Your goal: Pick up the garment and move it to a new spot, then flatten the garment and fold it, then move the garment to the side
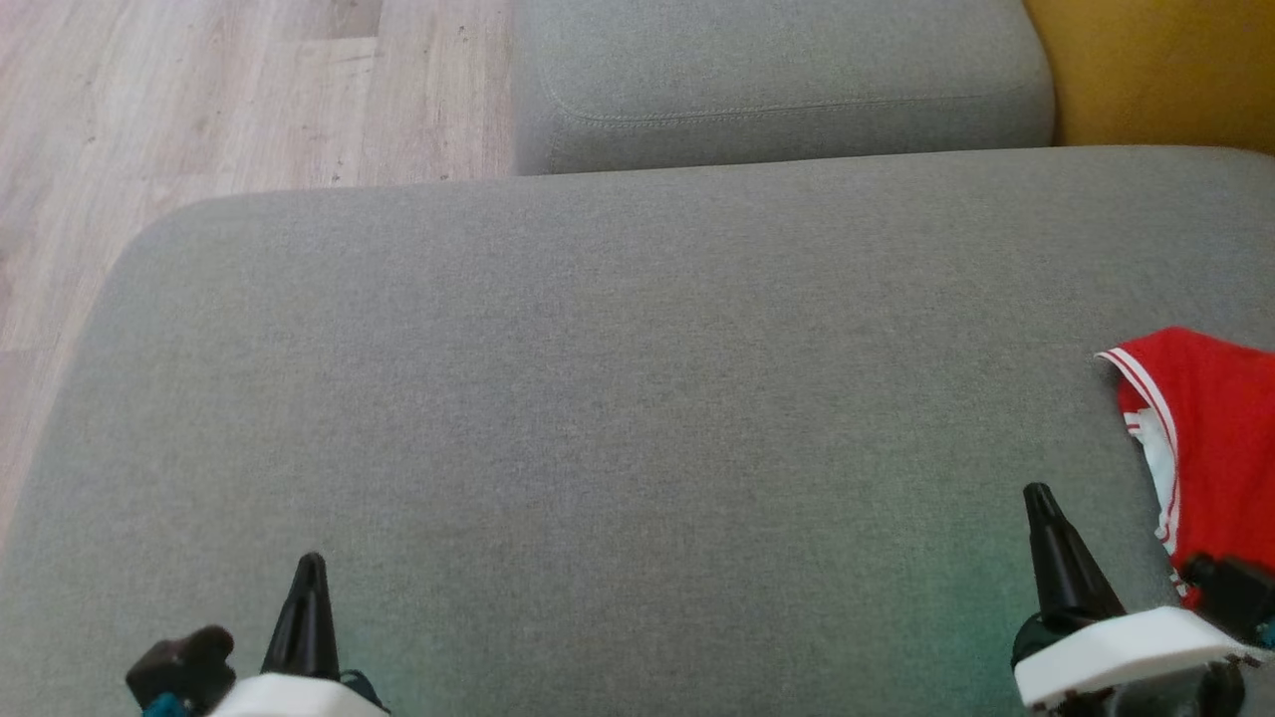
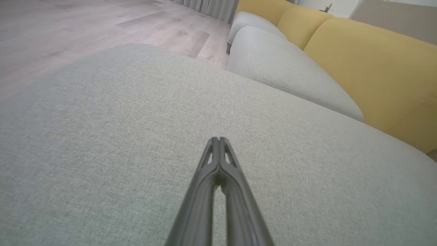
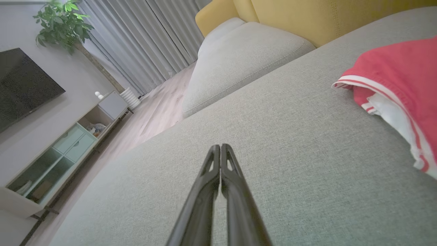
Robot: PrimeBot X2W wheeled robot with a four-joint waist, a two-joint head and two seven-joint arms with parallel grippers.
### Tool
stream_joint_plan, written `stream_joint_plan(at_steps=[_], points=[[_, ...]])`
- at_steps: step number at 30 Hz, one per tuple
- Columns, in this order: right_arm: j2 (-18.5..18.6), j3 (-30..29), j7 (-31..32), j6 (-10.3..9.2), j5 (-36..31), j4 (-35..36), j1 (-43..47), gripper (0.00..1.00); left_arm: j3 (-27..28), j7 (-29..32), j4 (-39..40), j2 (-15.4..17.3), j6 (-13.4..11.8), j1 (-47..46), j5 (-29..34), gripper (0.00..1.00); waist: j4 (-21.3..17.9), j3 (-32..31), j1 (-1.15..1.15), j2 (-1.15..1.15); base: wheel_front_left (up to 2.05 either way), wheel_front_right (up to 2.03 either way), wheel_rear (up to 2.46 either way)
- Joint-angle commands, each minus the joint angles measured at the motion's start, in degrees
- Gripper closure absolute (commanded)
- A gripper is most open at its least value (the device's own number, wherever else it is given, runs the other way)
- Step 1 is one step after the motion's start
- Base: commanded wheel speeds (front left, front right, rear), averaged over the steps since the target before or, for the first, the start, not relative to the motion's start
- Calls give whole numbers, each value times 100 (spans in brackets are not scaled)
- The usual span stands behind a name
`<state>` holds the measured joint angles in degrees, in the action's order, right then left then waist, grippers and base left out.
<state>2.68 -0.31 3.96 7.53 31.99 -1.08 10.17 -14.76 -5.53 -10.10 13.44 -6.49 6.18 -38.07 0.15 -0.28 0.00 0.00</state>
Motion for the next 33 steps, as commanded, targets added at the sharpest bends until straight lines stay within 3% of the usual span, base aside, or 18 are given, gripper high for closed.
stream_joint_plan(at_steps=[1, 33], points=[[116, 3, -61, -1, 180, 137, -256, 100, 163, 20, 154, 1, 43, -282, -141, 100, 0, 1, 0, 0, 0, 0, 0], [170, -93, -49, -2, 2332, -357, -729, 100, 776, 372, -26, -314, 519, -608, -2056, 100, -5, 17, 0, 0, 0, 0, 0]])
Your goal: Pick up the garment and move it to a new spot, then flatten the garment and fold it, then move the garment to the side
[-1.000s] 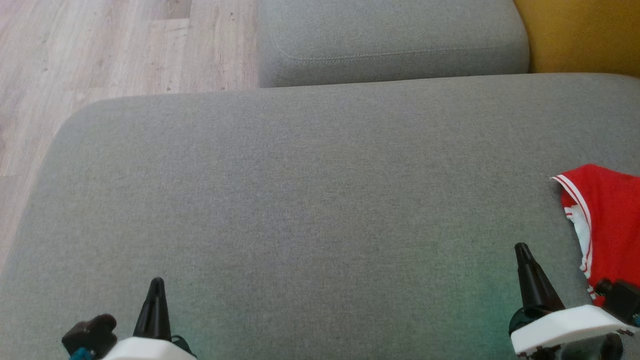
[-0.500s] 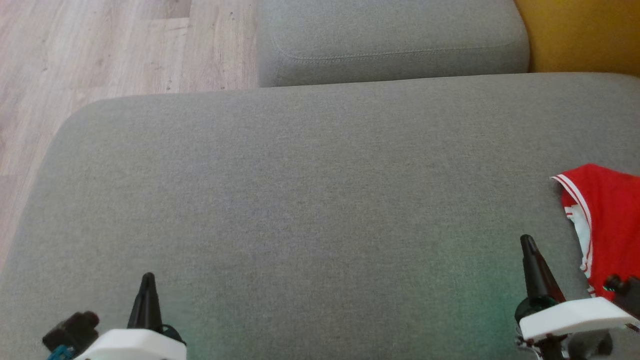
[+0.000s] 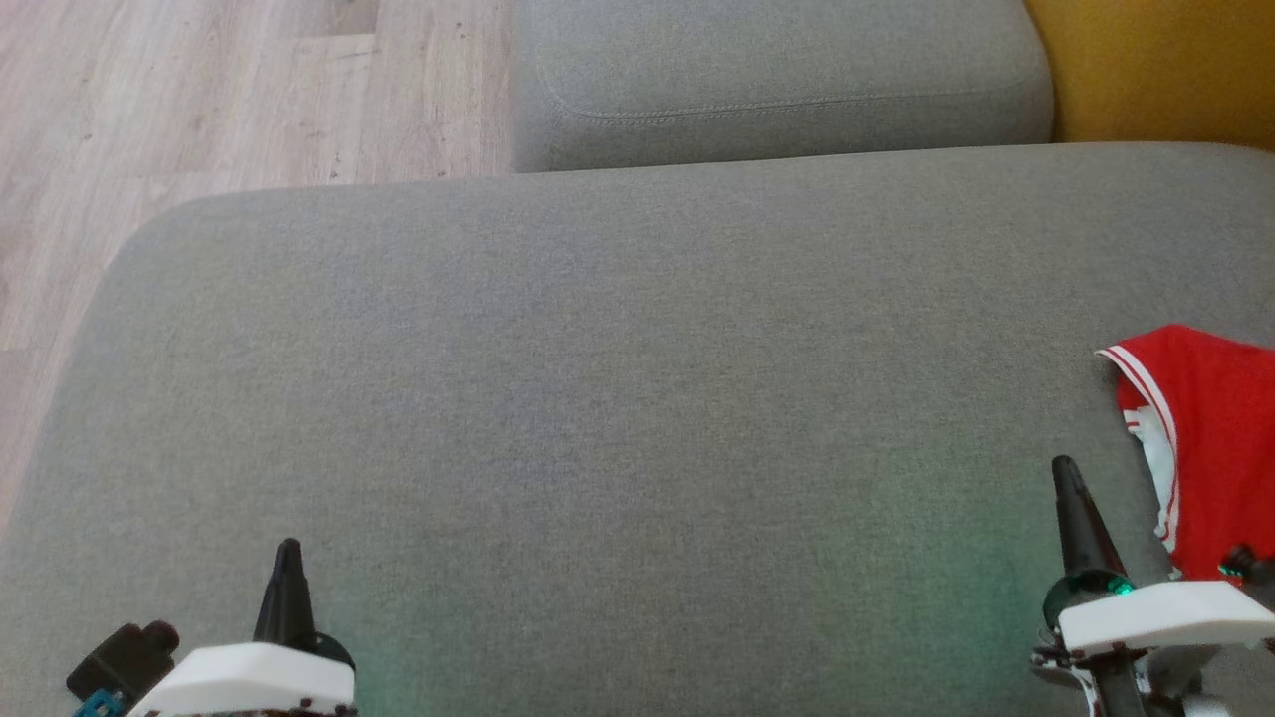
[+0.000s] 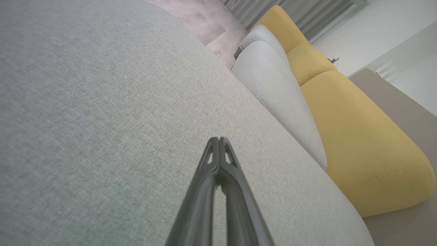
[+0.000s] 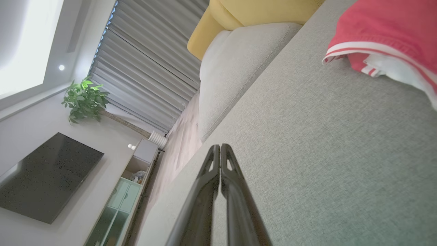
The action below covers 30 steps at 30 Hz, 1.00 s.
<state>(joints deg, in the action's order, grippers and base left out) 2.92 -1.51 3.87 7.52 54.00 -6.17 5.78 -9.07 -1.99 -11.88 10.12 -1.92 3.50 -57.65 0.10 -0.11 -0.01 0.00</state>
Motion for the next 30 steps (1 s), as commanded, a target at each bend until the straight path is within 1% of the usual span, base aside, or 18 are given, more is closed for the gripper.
stream_joint_plan(at_steps=[1, 18, 30], points=[[147, 23, -39, -1, 195, 136, -305, 100, 226, 29, 146, 8, 76, -350, -155, 100, 0, 1, 0, 0, 0, 0, 0], [159, -58, -12, -2, 1384, -144, -574, 100, 588, 242, 36, -182, 344, -537, -1218, 100, -3, 10, 0, 0, 0, 0, 0], [162, -113, 10, -2, 2105, -316, -739, 100, 814, 376, -31, -302, 507, -652, -1863, 100, -5, 15, 1, 0, 0, 0, 0]])
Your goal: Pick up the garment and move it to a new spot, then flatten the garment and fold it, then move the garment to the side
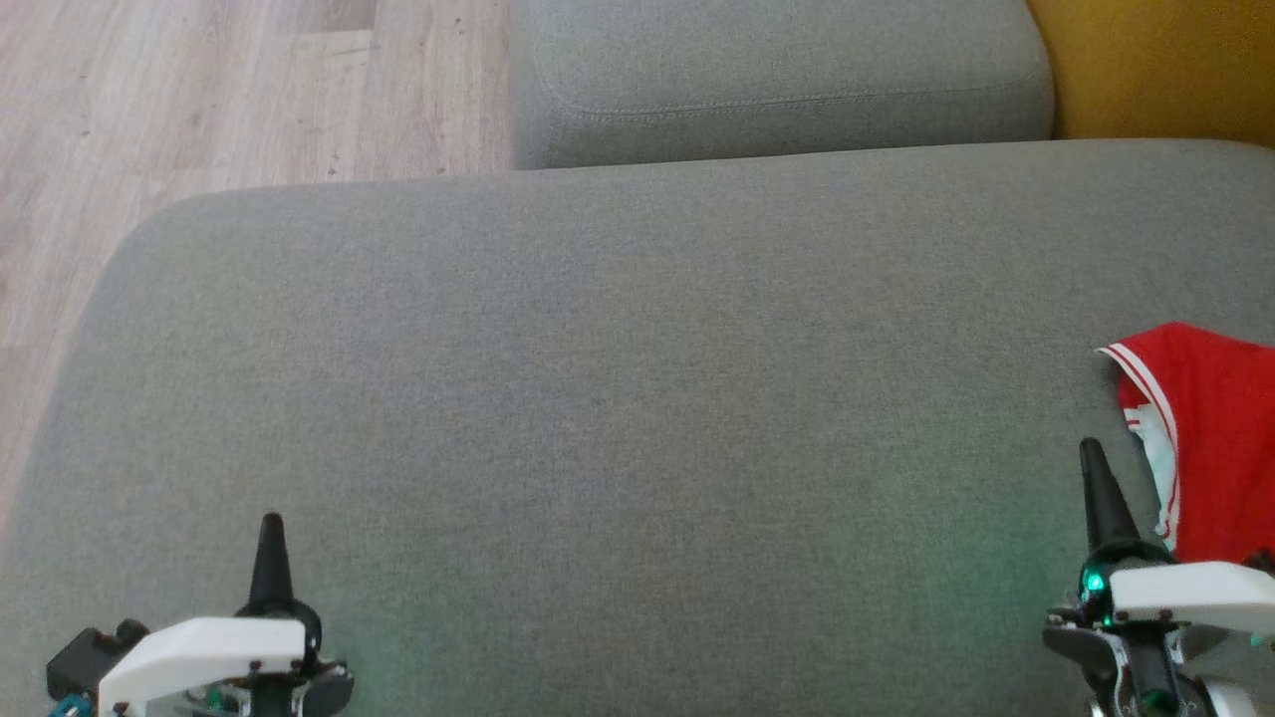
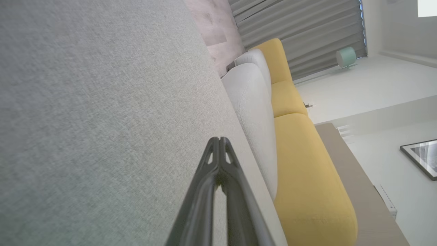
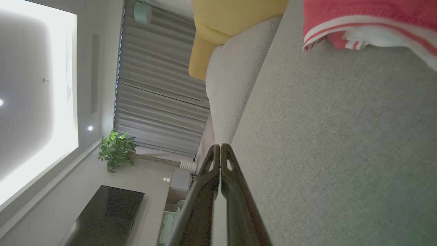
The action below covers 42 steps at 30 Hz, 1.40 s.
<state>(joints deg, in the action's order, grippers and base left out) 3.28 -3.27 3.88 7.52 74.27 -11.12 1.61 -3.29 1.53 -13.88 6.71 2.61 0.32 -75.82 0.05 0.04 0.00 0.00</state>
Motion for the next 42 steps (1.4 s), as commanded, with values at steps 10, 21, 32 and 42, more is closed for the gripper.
stream_joint_plan(at_steps=[10, 21, 32, 42], points=[[126, 9, 31, -3, 729, 24, -471, 100, 442, 146, 107, -69, 203, -438, -629, 100, -2, 5, 0, 0, 0, 0, 0], [124, -53, 58, -3, 1445, -148, -637, 100, 672, 283, 39, -192, 366, -553, -1271, 100, -3, 10, 0, 0, 0, 0, 0], [117, -108, 86, -3, 1970, -277, -760, 100, 849, 390, -12, -287, 488, -640, -1744, 100, -5, 14, 0, 0, 0, 0, 0], [99, -133, 106, -3, 1949, -279, -762, 100, 866, 403, -13, -299, 488, -641, -1730, 100, -5, 14, 0, 0, 0, 0, 0]])
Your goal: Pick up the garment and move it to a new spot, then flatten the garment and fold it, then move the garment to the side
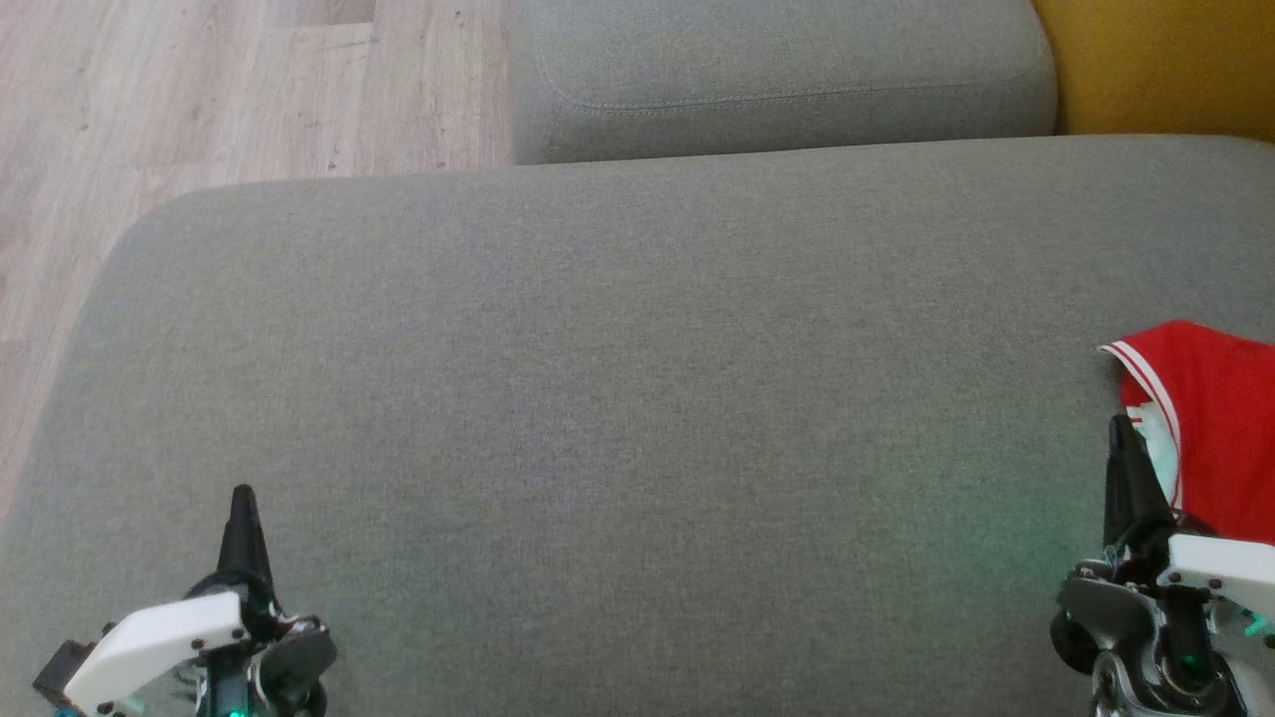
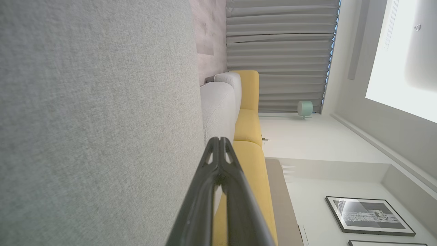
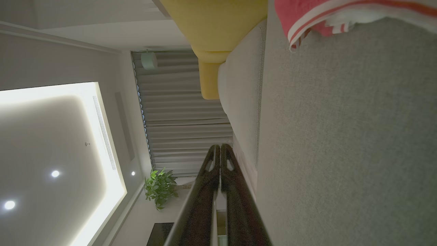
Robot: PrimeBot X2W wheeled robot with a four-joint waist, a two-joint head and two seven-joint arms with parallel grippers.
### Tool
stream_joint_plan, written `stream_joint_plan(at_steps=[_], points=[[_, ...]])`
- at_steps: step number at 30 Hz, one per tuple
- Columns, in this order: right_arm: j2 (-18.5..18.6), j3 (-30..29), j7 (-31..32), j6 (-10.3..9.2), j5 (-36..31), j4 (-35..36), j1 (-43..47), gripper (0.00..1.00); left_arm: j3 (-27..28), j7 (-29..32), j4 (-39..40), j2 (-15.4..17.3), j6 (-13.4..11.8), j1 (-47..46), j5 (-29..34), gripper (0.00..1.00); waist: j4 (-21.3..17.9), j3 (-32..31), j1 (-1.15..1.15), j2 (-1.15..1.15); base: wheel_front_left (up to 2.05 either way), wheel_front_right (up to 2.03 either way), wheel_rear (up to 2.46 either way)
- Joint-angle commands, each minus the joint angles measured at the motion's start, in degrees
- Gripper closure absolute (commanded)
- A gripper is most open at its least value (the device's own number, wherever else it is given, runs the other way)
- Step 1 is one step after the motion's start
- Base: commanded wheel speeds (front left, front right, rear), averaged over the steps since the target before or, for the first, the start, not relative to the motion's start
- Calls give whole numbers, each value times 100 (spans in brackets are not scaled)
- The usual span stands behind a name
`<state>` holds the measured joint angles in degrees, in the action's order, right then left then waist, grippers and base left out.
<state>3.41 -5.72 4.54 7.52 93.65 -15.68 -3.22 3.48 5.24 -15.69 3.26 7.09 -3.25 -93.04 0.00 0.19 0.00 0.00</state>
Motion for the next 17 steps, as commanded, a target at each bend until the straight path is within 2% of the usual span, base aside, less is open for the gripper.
stream_joint_plan(at_steps=[1, 17], points=[[86, 112, 40, -3, 11, 177, -279, 100, 189, 33, 169, 46, 40, -283, -8, 100, 0, 0, 0, 0, 0, 0, 0], [61, 77, 68, -3, -18, 175, -282, 100, 212, 51, 168, 30, 40, -285, 11, 100, 0, 0, 0, 0, 0, 0, 0]])
